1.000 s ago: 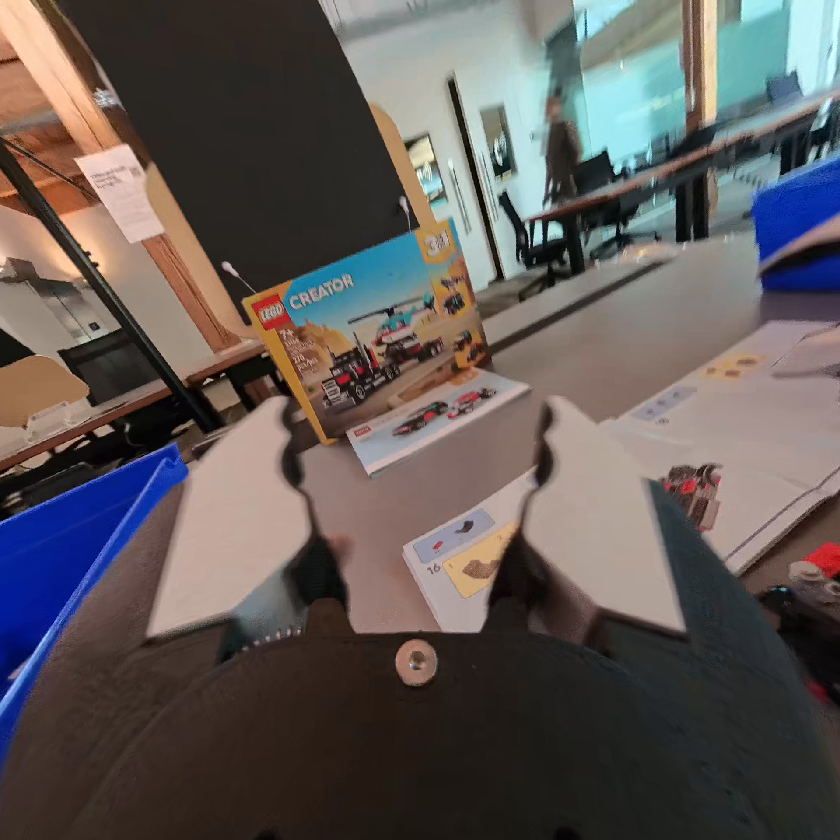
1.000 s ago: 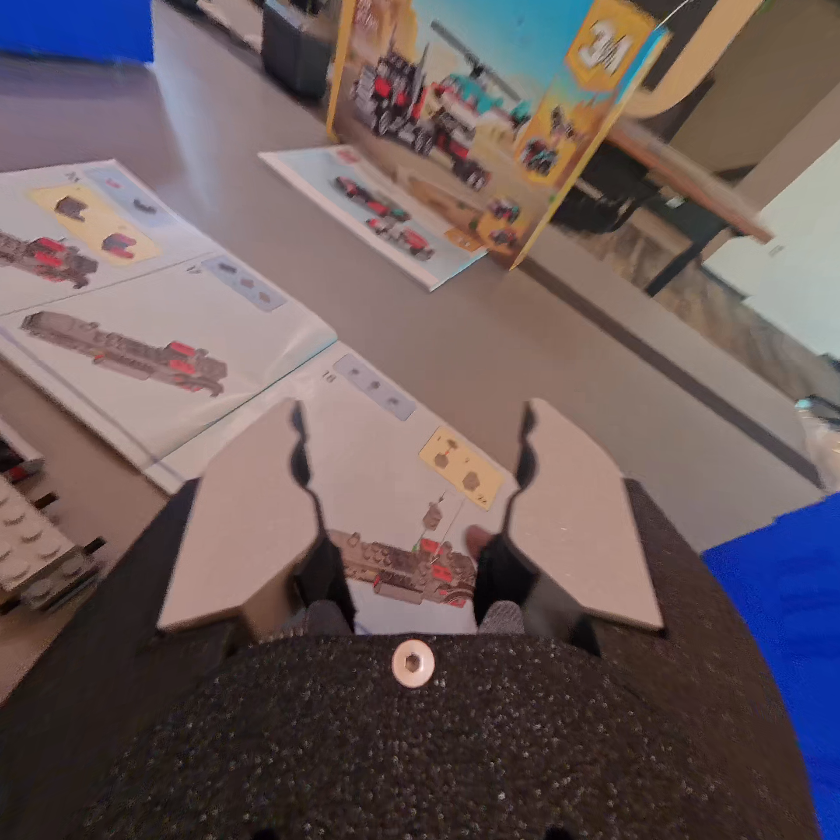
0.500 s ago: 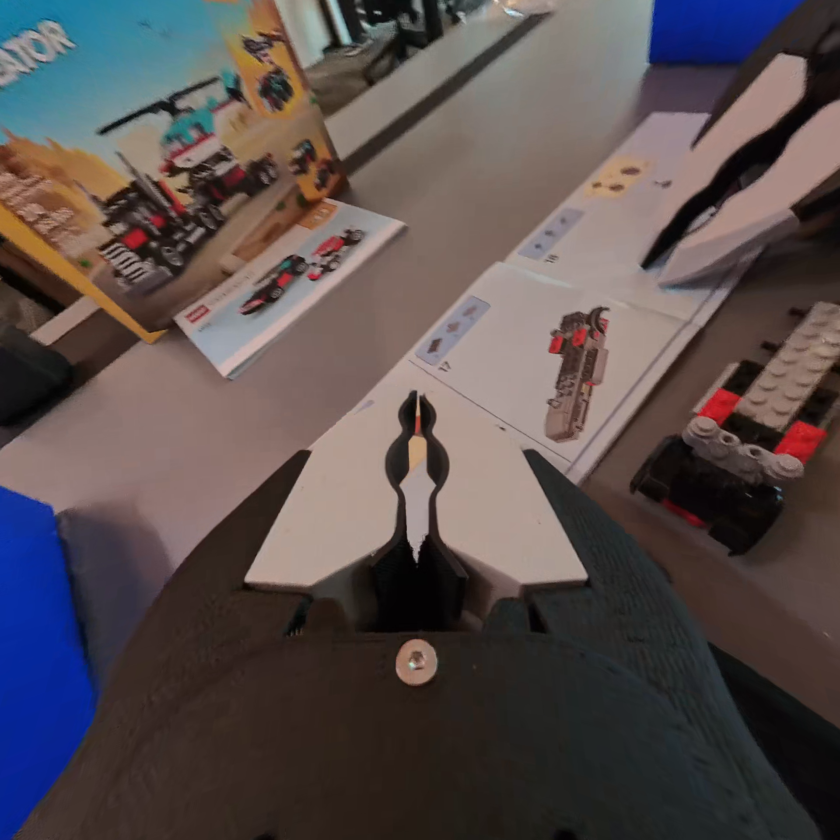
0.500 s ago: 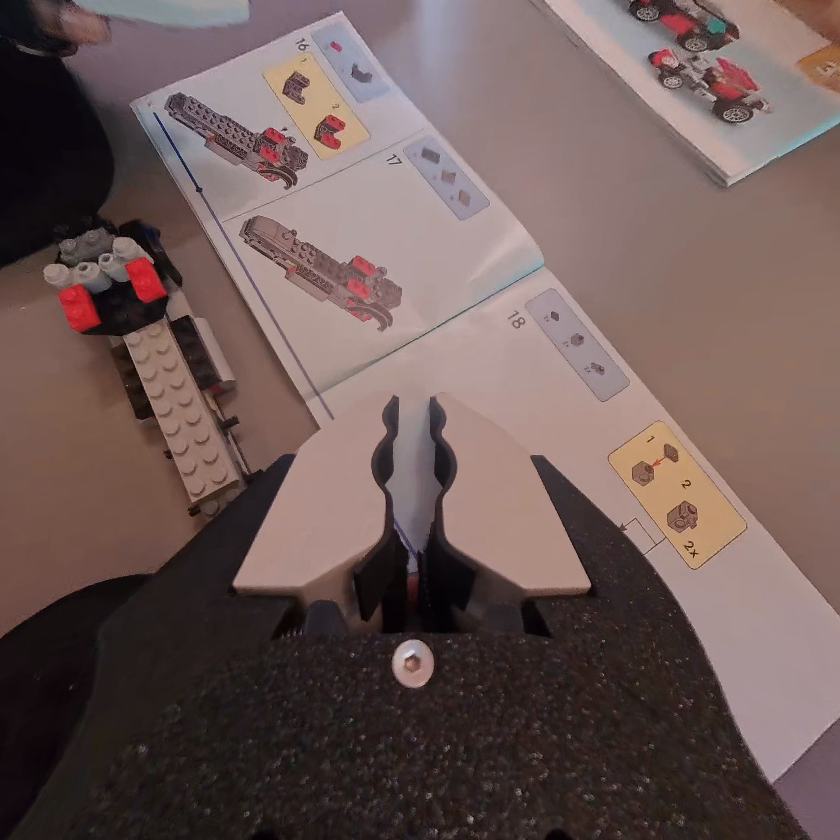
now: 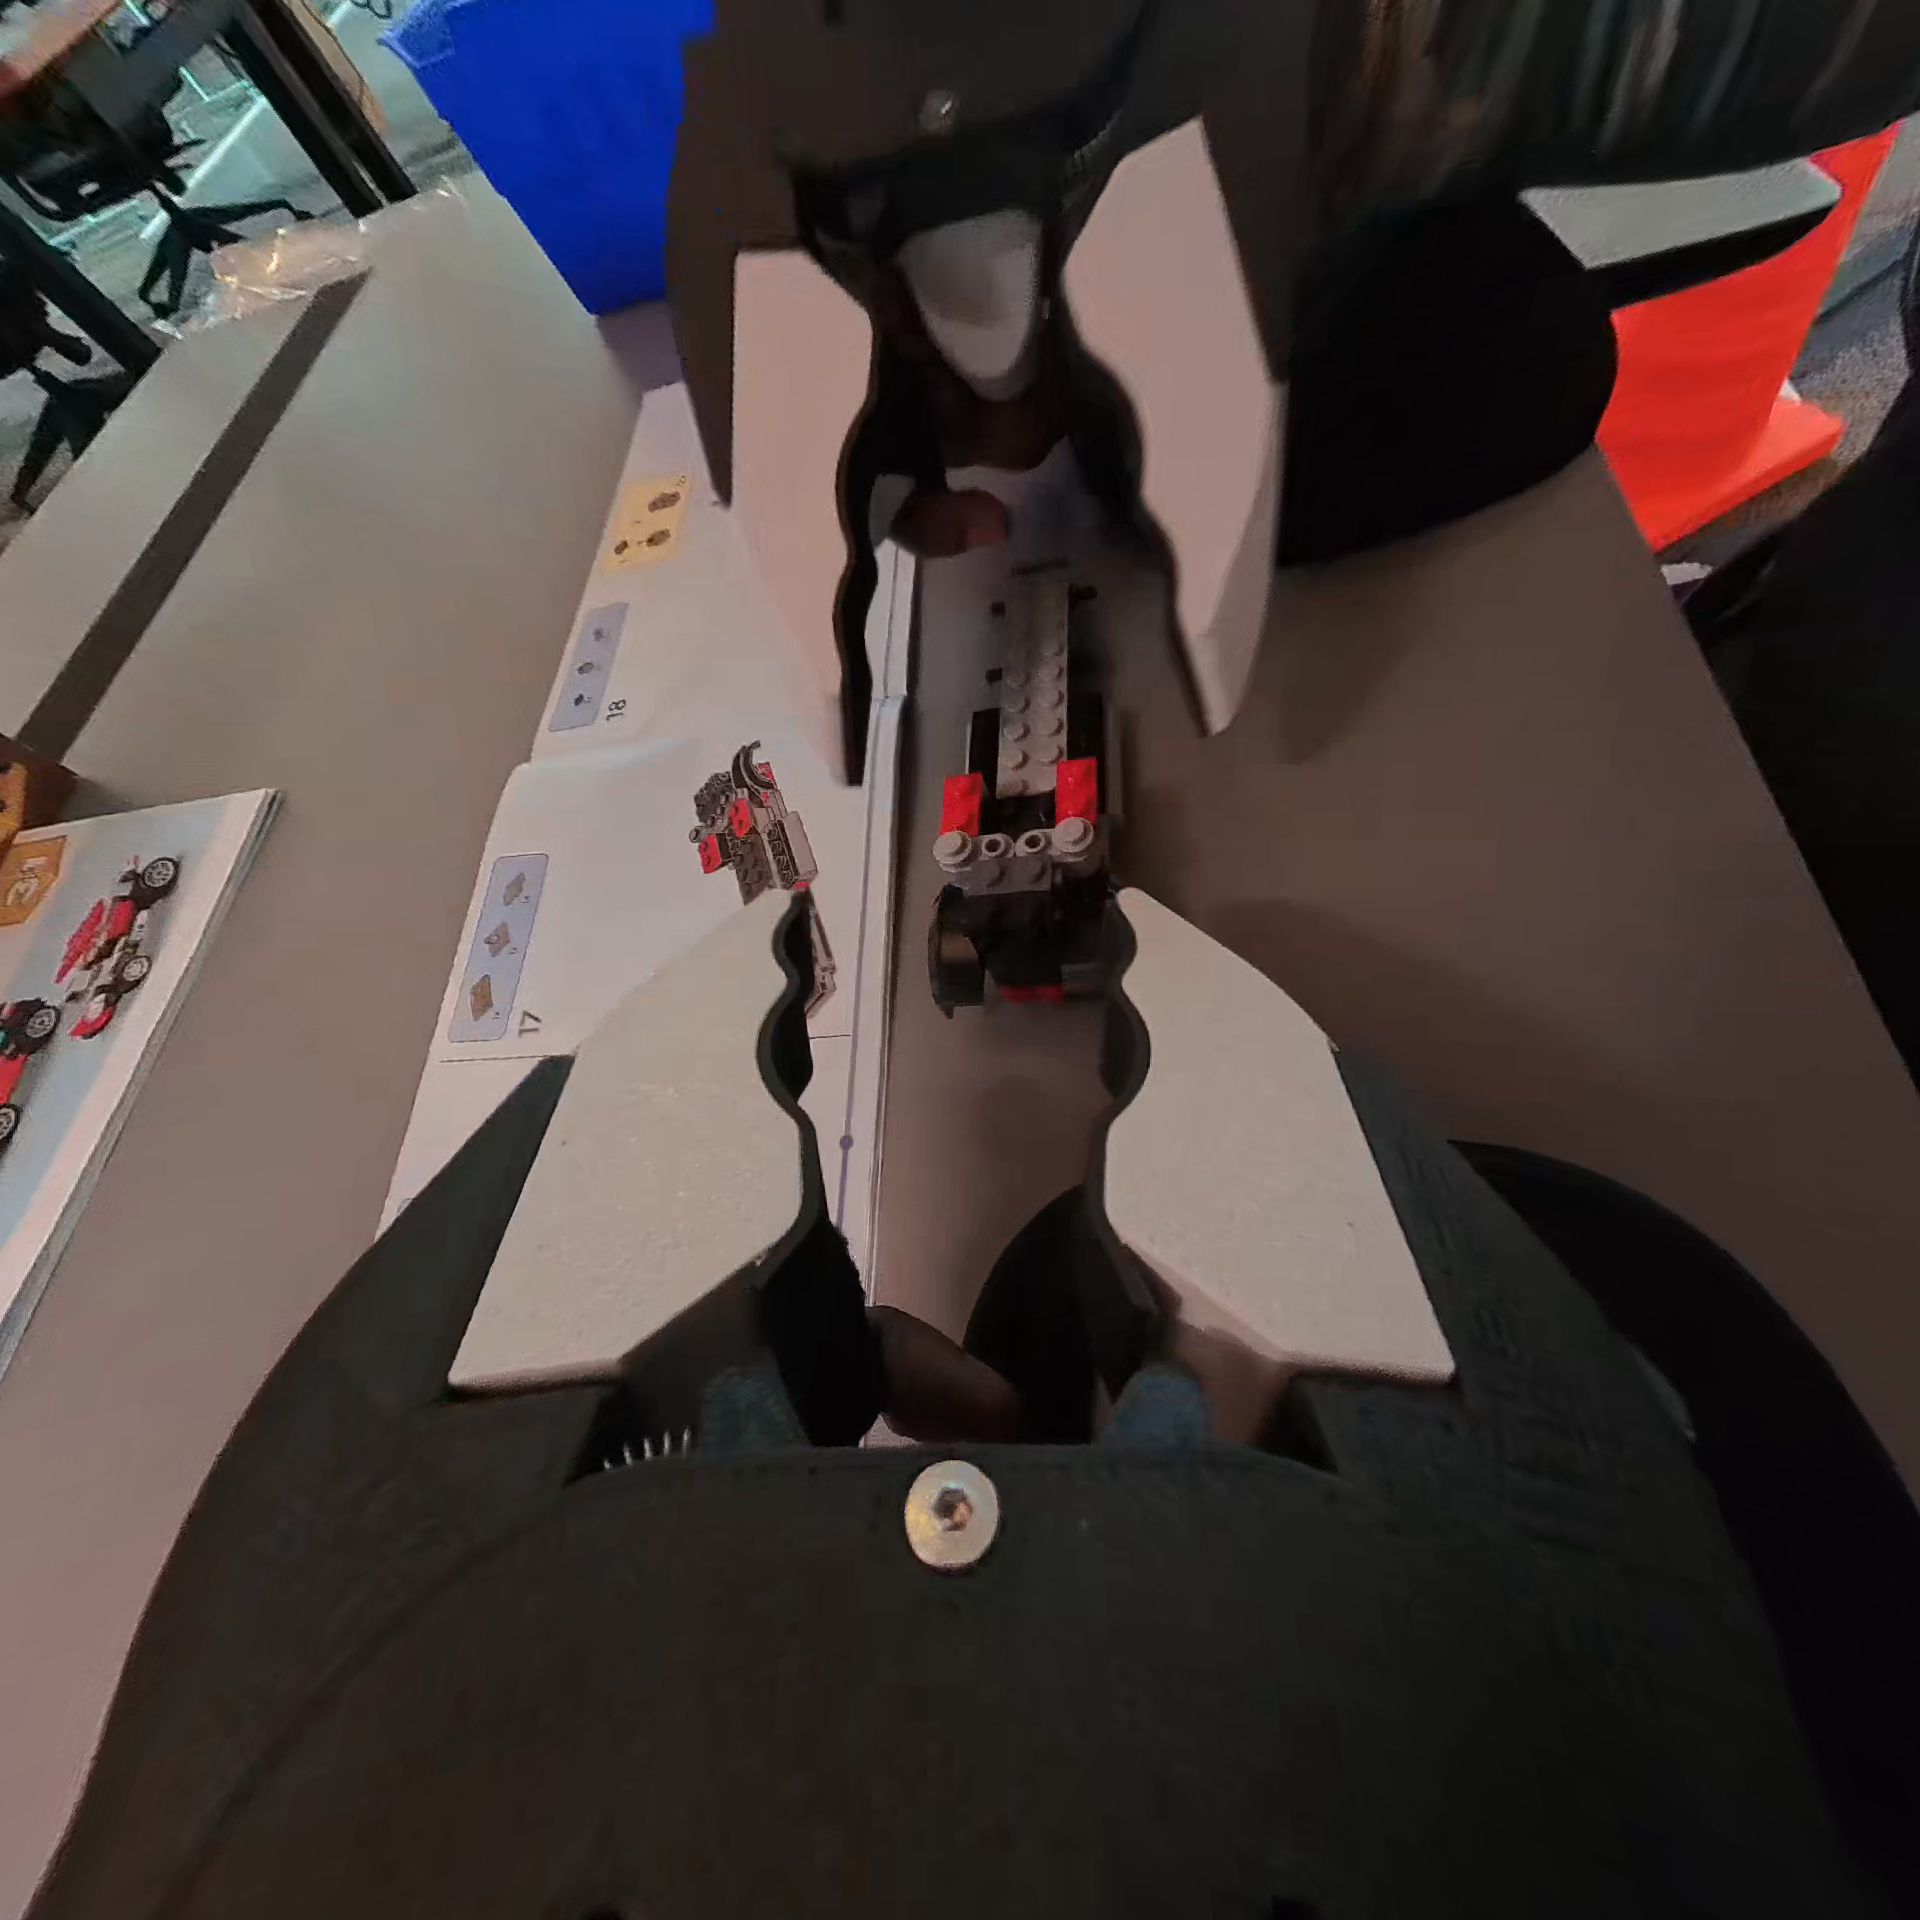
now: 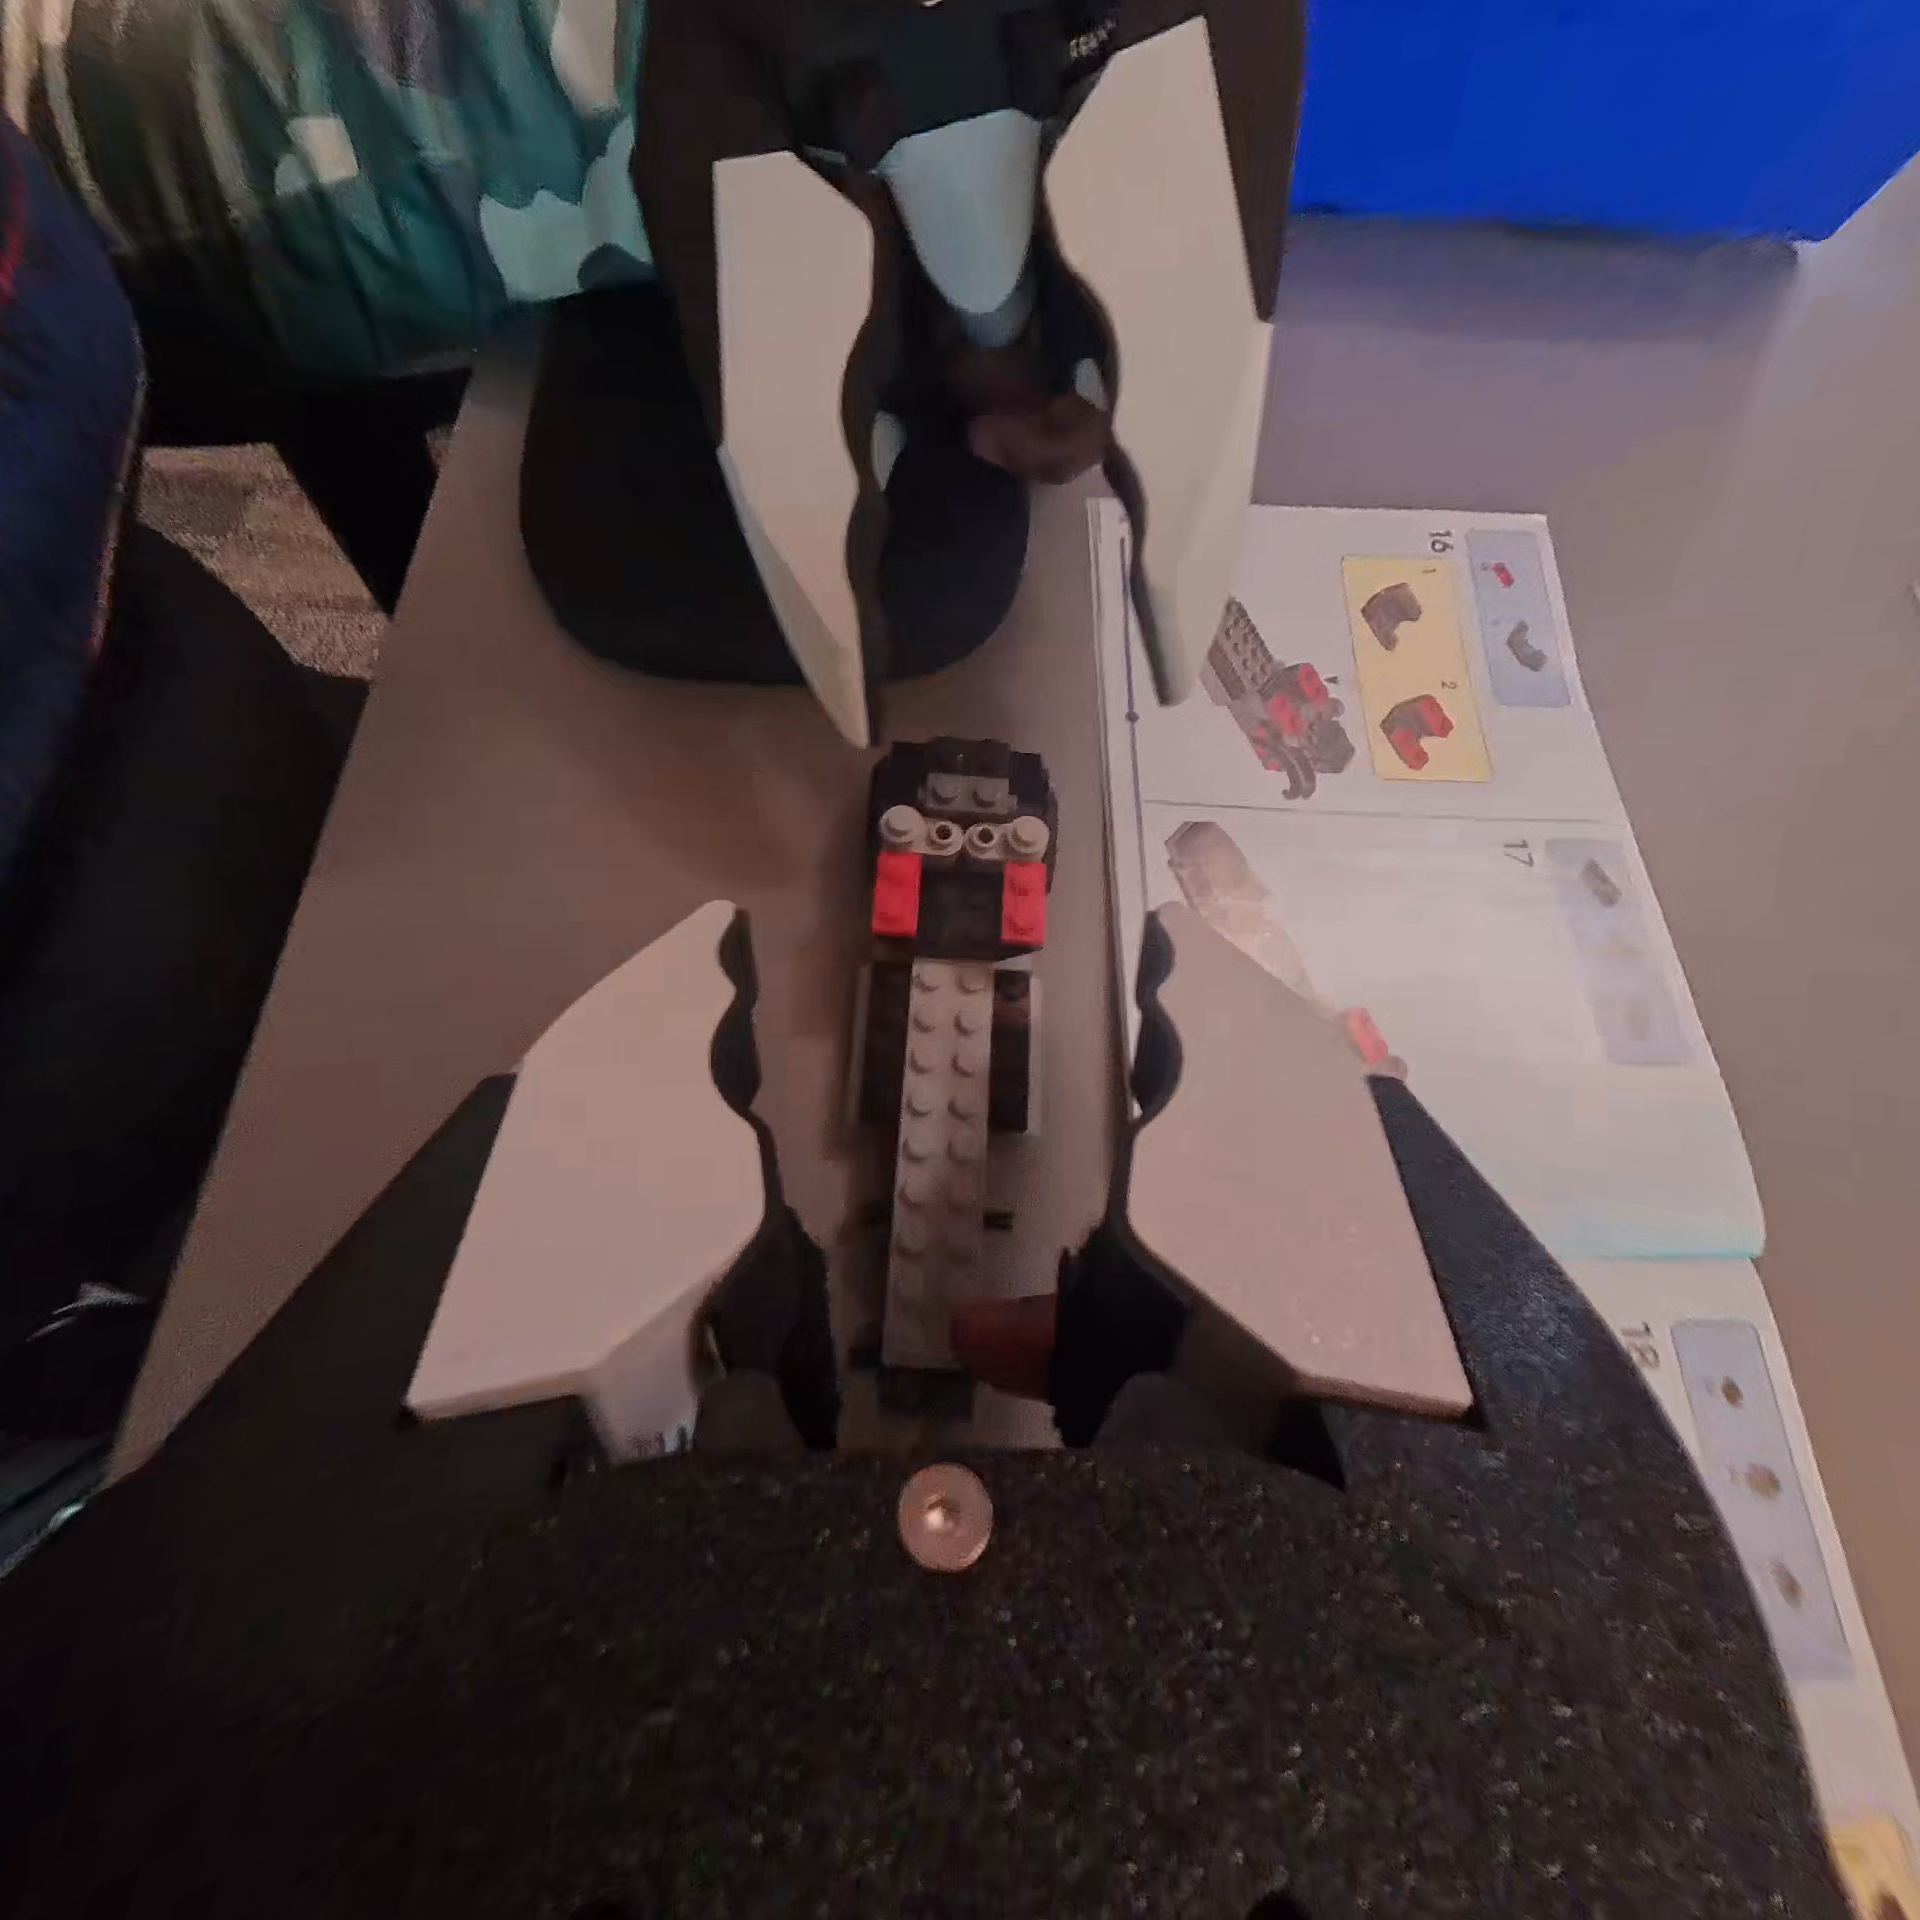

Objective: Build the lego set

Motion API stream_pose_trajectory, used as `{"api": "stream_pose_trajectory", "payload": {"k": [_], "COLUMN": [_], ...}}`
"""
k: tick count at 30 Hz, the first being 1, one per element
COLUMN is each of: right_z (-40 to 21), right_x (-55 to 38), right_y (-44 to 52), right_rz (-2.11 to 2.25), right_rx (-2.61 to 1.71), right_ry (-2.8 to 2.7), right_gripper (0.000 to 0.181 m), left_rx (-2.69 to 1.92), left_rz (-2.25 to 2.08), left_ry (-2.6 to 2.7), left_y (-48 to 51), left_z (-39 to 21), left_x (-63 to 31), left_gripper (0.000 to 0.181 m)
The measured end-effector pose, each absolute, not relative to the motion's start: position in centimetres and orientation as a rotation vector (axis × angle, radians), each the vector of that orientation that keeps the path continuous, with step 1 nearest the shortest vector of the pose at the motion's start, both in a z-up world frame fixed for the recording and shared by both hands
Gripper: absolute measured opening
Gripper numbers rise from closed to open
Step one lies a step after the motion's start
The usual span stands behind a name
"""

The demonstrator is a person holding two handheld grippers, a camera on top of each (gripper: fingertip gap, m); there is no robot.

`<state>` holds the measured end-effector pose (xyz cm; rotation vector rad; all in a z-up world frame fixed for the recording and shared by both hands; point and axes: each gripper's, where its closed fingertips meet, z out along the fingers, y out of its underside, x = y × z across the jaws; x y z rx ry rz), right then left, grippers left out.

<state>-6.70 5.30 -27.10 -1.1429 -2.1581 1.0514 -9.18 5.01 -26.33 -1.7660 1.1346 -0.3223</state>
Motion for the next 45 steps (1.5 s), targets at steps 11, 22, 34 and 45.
{"api": "stream_pose_trajectory", "payload": {"k": [11, 22, 34, 45], "right_z": [-28.5, -28.7, -28.1, -26.6], "right_x": [-6.7, -6.9, -7.8, -6.9], "right_y": [5.1, 4.4, 5.0, 15.2], "right_rz": [1.108, 0.997, 1.042, 1.065], "right_rx": [-1.119, -0.935, -0.885, -1.494], "right_ry": [-2.167, -2.273, -2.196, -1.729], "right_gripper": [0.048, 0.032, 0.044, 0.063], "left_rx": [-1.827, -1.830, -1.934, -1.565], "left_rz": [-0.360, -0.474, -0.499, -0.477], "left_ry": [1.217, 1.248, 1.273, 0.255], "left_y": [4.5, 3.6, 3.6, 7.7], "left_z": [-27.7, -27.6, -28.9, -18.5], "left_x": [-8.8, -8.4, -8.4, -19.3], "left_gripper": [0.036, 0.055, 0.040, 0.067]}}
